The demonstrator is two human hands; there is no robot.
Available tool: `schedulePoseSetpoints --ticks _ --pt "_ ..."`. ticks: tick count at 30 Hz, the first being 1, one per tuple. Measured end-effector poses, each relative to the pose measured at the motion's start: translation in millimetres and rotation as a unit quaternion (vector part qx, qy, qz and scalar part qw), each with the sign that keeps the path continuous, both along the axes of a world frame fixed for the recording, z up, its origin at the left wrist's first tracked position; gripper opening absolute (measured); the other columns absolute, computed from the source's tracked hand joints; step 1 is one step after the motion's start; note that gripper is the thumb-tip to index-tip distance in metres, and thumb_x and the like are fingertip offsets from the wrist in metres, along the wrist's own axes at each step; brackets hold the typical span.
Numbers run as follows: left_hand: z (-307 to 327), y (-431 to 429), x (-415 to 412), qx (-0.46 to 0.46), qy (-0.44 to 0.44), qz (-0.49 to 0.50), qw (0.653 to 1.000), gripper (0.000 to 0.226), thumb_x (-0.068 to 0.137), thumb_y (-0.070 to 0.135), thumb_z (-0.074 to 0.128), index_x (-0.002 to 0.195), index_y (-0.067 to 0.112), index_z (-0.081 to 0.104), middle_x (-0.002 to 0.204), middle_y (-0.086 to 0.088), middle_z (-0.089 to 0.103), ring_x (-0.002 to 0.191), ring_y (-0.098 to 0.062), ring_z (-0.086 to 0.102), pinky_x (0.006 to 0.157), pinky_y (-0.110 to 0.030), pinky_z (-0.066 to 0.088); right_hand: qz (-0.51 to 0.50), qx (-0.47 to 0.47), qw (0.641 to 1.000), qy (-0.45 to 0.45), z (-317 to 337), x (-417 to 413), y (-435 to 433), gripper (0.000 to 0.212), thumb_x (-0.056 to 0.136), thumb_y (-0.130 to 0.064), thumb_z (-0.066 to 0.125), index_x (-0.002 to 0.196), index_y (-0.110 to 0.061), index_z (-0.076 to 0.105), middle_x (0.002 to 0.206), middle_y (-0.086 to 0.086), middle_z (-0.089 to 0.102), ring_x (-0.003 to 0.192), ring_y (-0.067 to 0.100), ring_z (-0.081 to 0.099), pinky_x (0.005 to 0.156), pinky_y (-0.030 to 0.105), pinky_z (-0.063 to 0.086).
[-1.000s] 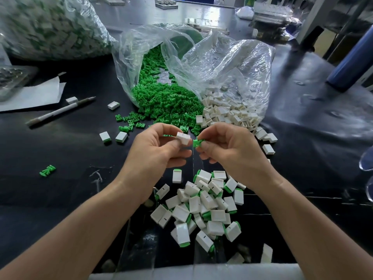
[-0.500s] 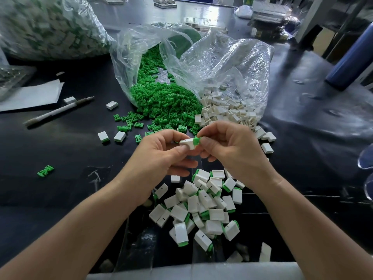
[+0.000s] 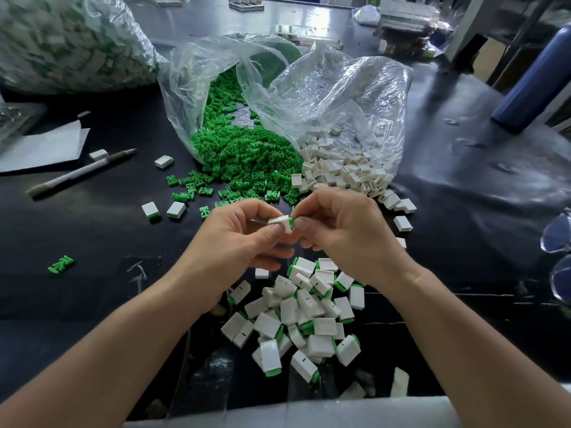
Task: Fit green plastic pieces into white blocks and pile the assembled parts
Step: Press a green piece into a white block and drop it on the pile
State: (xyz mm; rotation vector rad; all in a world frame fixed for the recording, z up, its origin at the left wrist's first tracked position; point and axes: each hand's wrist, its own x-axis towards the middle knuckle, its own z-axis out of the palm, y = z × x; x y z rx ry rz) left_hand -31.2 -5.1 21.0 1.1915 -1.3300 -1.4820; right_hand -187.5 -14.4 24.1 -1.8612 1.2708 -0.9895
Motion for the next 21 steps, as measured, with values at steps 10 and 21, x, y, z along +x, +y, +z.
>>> schedulePoseSetpoints --ticks 10,21 --pt "2.4 0.6 1.5 -0.042 -0.007 0.005 0.999 0.002 0.078 0.005 0.064 0.080 0.006 0.065 0.068 -0.007 0.071 0.059 -0.016 0.068 0.052 -0.020 0.054 0.020 0.038 0.999 -0.010 -0.9 -3.2 -2.5 0.018 0.090 -0.013 0.057 0.073 -0.018 0.061 0.063 -0.003 0.064 0.056 0.007 0.060 0.053 0.018 0.048" --pt "1.5 2.5 4.4 -0.059 -0.042 -0.021 0.997 0.005 0.079 0.001 0.064 0.076 -0.003 0.063 0.056 -0.006 0.066 0.048 -0.014 0.064 0.044 -0.021 0.052 0.054 -0.141 0.963 0.224 0.2 3.6 6.6 0.020 0.092 -0.013 0.043 0.074 -0.007 0.049 0.061 0.006 0.047 0.055 0.029 0.045 0.053 0.039 0.039"
